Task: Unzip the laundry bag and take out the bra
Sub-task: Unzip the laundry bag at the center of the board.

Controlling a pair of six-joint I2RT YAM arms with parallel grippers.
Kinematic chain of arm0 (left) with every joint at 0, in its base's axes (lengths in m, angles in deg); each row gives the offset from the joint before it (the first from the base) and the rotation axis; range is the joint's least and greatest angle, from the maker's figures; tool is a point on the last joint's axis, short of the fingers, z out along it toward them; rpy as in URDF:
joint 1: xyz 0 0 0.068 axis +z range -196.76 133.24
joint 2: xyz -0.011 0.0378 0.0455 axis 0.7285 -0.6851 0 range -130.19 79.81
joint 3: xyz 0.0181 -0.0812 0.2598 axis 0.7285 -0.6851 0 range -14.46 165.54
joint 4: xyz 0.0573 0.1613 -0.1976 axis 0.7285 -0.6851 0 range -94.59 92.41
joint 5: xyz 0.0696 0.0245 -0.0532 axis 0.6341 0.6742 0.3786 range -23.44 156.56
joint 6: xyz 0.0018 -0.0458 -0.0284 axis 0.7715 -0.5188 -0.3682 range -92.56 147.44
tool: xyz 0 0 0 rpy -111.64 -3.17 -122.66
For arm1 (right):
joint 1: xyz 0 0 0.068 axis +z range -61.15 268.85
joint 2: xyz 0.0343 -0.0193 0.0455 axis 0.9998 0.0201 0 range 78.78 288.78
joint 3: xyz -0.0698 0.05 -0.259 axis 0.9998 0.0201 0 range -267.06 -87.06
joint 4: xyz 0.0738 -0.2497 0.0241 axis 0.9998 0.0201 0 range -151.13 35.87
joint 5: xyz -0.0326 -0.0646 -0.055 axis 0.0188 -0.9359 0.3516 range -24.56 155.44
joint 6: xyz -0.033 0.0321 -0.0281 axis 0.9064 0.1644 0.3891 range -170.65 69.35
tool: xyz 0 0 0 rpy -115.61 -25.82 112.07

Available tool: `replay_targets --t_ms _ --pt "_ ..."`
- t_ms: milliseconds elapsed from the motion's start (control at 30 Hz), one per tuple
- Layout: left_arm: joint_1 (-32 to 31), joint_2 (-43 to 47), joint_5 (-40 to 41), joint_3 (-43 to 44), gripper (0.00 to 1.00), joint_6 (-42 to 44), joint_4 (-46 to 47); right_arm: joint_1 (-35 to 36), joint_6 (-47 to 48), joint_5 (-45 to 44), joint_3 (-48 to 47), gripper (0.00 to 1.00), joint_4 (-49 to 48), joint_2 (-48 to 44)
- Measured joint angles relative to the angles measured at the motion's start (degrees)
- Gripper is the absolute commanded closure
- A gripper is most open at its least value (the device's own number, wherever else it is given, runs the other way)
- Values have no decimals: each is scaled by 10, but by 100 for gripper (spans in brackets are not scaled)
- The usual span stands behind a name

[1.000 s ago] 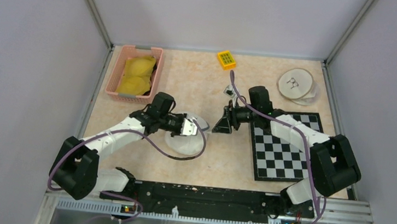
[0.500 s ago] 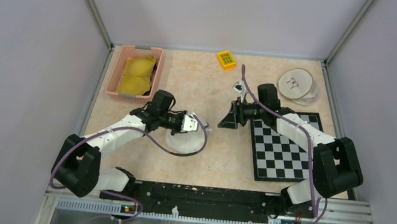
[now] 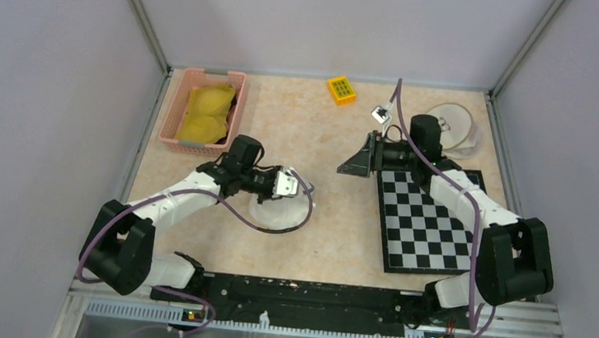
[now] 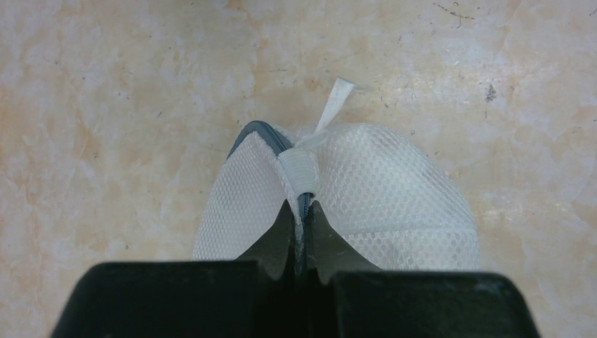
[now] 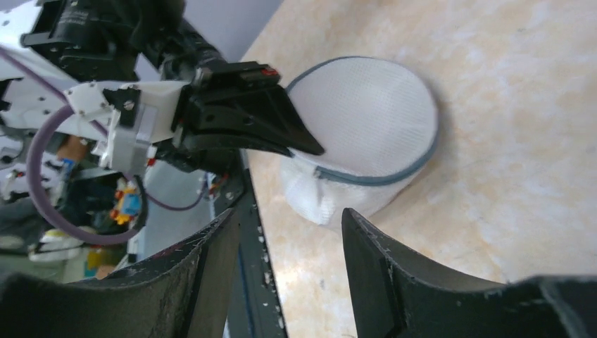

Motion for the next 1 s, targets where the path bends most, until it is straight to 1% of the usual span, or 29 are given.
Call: replay_targets --t_ms 100,233,400,500,667,1000 --pt "1 -2 -4 3 100 -7 0 29 -53 18 26 45 -53 -2" --pt "5 -10 -11 12 100 -19 0 98 -98 36 71 45 -105 1" --pt "8 -10 -22 19 100 -32 0 148 -119 42 89 46 -147 41" --pt "8 -10 -26 22 100 -36 0 158 -120 40 88 49 -165 83" --pt "8 -10 -37 26 100 -37 -3 159 -108 21 87 50 -165 141" --pt "9 -10 -55 28 100 -18 -20 159 -79 -22 52 54 -157 149"
